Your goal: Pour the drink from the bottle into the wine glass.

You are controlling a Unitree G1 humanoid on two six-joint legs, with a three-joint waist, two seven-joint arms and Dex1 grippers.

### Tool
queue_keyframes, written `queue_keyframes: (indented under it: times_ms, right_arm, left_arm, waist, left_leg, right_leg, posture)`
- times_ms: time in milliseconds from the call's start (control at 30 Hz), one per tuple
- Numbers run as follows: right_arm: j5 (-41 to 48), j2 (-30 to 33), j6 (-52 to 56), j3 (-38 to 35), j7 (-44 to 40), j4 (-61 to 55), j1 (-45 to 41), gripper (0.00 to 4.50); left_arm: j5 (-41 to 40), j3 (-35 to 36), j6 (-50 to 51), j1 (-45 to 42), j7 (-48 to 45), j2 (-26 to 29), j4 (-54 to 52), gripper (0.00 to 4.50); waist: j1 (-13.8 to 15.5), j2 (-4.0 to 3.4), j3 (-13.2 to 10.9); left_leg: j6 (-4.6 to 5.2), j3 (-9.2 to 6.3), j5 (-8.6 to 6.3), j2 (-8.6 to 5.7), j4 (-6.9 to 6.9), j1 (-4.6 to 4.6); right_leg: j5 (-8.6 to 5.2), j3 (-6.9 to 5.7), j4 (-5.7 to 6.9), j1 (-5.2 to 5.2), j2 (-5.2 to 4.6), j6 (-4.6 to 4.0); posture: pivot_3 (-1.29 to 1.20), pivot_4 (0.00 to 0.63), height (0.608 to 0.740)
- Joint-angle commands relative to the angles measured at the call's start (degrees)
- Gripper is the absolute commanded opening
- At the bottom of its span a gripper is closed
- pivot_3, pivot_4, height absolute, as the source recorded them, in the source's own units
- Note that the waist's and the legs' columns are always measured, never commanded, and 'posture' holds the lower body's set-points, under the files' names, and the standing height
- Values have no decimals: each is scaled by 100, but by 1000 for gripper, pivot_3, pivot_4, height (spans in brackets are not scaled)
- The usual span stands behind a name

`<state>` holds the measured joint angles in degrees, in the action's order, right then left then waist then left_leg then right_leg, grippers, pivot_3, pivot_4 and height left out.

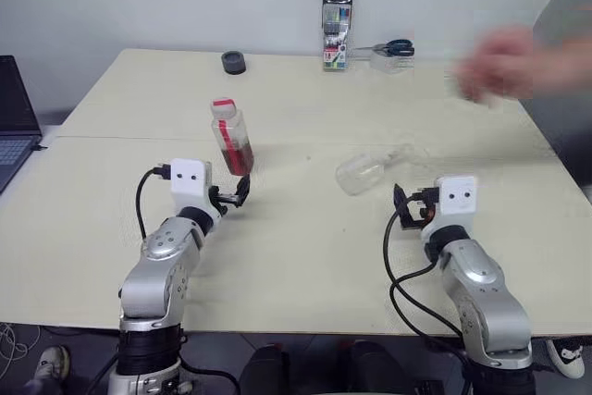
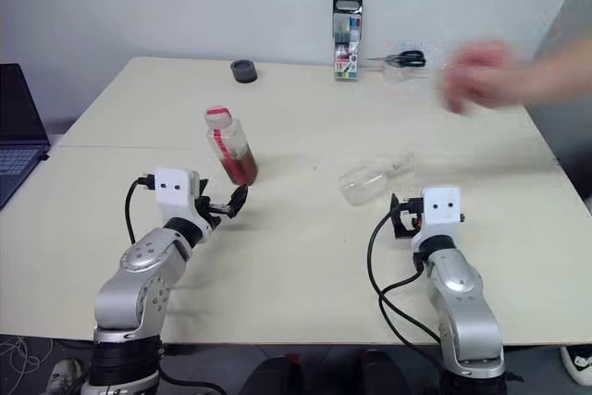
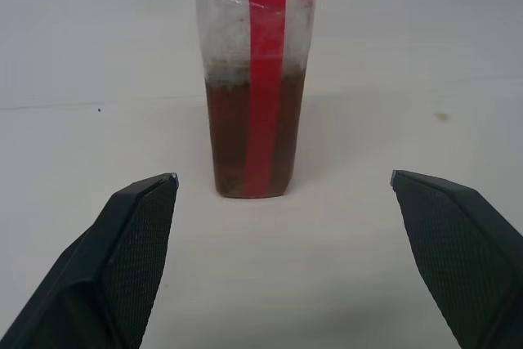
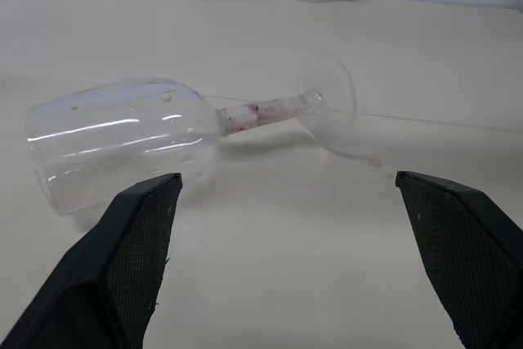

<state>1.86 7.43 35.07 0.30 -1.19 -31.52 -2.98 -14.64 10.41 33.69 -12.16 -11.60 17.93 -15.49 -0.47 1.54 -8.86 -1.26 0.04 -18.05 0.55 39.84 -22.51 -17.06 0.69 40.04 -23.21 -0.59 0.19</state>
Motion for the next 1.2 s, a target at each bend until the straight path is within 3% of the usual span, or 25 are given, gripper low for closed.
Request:
queue_keyframes:
  times_ms: [33,600,733,800,1000,1200]
  right_arm:
    - [-111,-85,-129,77,99,-254,67,4500]
    - [-179,43,-154,34,42,-248,58,4500]
    - [-5,438,-340,123,-509,-277,-260,4500]
    - [230,642,-499,129,-938,-272,-490,4500]
    - [2447,1209,395,-312,-2740,-334,-1586,4500]
    - [3133,1525,806,-361,-3007,-202,-2100,4500]
  left_arm:
    - [21,142,-71,-45,64,88,-298,4462]
    - [-103,104,-29,-53,50,36,-318,4462]
    - [-90,114,-18,-152,117,22,-280,4462]
    - [-83,119,-10,-229,137,23,-236,4462]
    - [-13,85,-76,-492,147,-6,8,4462]
    - [127,-23,-180,-709,104,63,213,4462]
  waist:
    - [0,0,0]
    - [0,0,0]
    - [-5,-3,-2]
    - [-6,-3,-3]
    - [-11,-2,-3]
    - [2,-2,-3]
  left_leg:
    - [0,0,0,0,0,0]
    - [0,1,0,0,0,0]
    - [1,1,-1,0,0,1]
    - [1,1,0,-1,1,1]
    - [4,-6,-2,3,0,1]
    - [7,-10,-3,2,1,-5]
  right_leg:
    - [0,0,0,0,0,0]
    - [0,1,-1,0,0,0]
    - [0,0,-1,0,0,0]
    - [0,0,-1,0,1,0]
    - [0,-3,-4,3,9,0]
    - [0,-5,-7,3,5,-1]
  posture:
    - [0,150,740]
    - [0,150,740]
    - [0,150,740]
    - [0,150,740]
    - [0,150,740]
    - [0,150,740]
